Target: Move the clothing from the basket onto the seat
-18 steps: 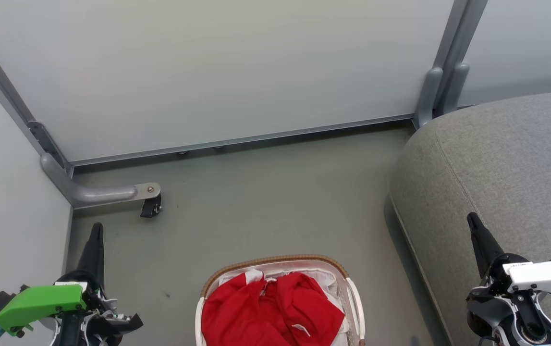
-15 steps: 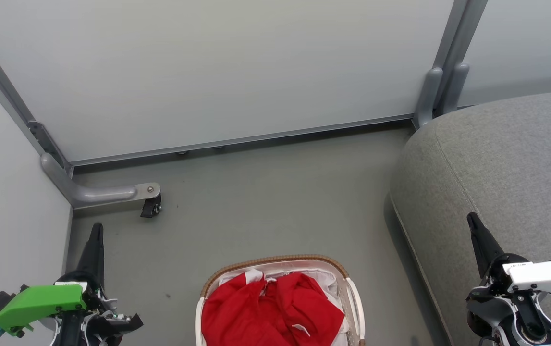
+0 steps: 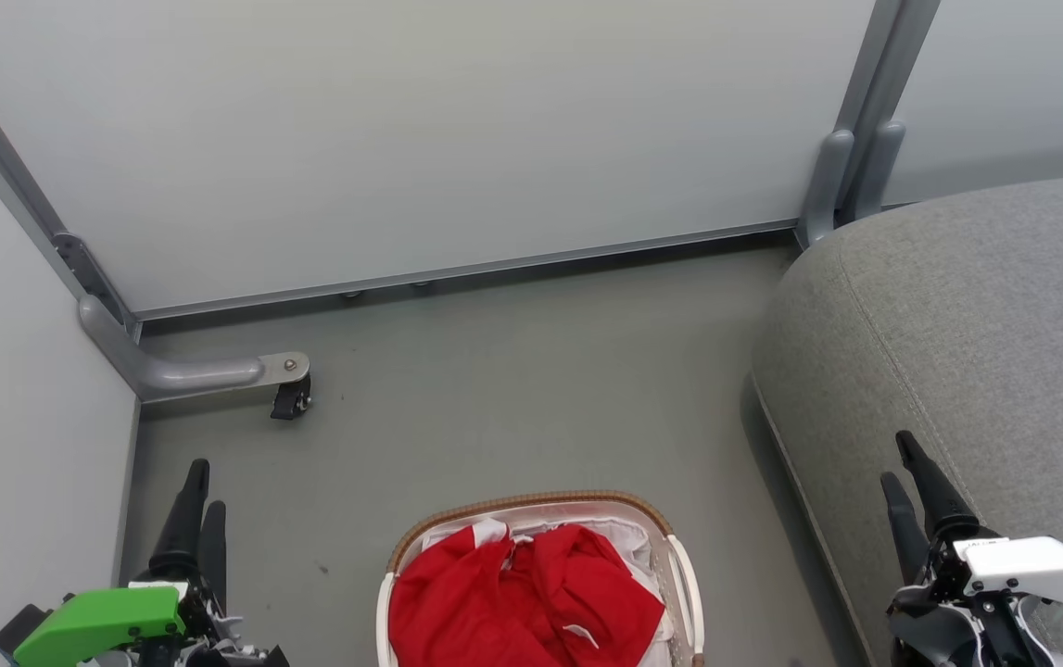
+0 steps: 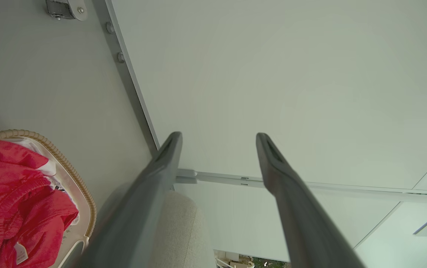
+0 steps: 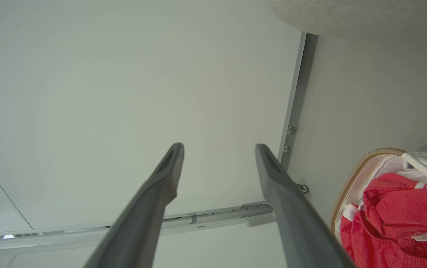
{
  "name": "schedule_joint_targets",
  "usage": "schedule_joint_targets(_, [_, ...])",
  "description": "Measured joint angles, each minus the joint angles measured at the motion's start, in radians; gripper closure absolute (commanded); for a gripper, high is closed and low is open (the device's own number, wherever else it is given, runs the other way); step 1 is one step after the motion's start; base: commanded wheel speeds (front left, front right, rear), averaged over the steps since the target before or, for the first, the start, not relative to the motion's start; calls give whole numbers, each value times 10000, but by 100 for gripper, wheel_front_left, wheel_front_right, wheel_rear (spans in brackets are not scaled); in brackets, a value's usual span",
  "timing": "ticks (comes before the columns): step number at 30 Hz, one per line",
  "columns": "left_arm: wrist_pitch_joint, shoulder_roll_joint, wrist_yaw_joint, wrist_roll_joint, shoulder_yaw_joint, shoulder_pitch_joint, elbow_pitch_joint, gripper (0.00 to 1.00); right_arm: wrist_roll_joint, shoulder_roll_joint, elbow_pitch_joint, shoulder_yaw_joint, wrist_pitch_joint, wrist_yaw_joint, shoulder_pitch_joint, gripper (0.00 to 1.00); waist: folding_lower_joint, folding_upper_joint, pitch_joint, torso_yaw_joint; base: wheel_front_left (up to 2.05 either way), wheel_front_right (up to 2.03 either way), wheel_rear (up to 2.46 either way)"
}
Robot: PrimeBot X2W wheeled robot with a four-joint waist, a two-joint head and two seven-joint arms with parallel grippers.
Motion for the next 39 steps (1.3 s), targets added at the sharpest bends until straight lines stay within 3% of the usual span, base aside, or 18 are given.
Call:
schedule_joint_targets(10, [-454, -10, 2, 75, -454, 115, -13, 0, -234, 23, 35, 194, -454, 0, 121, 0, 0, 0, 13, 1, 0, 0, 0])
schedule_joint_targets(19, [-861, -8, 2, 773, -763, 118, -307, 0, -1350, 12, -25, 52, -857, 0, 122, 0, 0, 0, 26, 9, 0, 0, 0])
schedule_joint_targets(33, [-1425, 0, 15, 3887, -1154, 113, -1151, 0, -4502, -21, -924, -107, -1415, 0, 121, 0, 0, 0, 72, 39, 0, 0, 0])
schedule_joint_targets(39, [-1634, 4, 253, 5371, -1444, 103, -1475, 0, -6100, -33, -1275, 61, -1613, 0, 125, 0, 0, 0, 87, 51, 0, 0, 0])
